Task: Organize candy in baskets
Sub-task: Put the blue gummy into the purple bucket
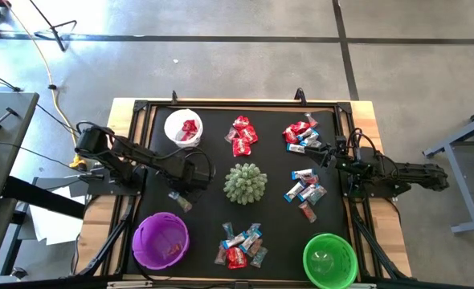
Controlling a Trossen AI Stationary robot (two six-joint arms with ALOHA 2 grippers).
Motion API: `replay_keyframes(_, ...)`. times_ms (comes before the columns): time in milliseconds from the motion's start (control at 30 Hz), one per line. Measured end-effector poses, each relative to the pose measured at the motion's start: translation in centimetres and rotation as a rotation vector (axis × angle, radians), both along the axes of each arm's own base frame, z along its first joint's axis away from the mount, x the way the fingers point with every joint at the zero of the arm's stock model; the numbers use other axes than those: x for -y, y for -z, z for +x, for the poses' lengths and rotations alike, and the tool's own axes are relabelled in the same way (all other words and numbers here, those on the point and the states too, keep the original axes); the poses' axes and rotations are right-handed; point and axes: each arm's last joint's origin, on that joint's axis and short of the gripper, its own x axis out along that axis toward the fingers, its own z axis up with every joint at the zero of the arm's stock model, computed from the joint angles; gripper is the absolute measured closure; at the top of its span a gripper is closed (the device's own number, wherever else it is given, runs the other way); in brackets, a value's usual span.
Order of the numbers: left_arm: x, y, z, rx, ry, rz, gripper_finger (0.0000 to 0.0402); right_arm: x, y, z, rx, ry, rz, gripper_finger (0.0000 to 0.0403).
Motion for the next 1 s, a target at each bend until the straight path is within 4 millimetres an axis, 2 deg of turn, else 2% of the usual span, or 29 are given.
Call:
replay_keyframes(267, 0.0, 0.0, 0.2, 0.020, 0.000, 0.002, 0.0390, 0.0, 0.0, 0.0, 0.000, 0.000, 0.000, 0.0240)
replay_keyframes(467, 0.0, -1.0, 0.4, 0.045, -0.003, 0.034, 0.0391, 0.0, 0.0, 0.0, 0.000, 0.000, 0.000, 0.0240)
replay_keyframes(633, -0.1, -3.6, 0.5, 0.083, -0.002, 0.046, 0.0394, 0.0, 0.0, 0.0, 0.000, 0.000, 0.000, 0.0240)
replay_keyframes(1000, 0.7, -12.1, -0.4, 0.326, 0.016, 0.009, 0.0392, 0.0, 0.0, 0.0, 0.000, 0.000, 0.000, 0.0240)
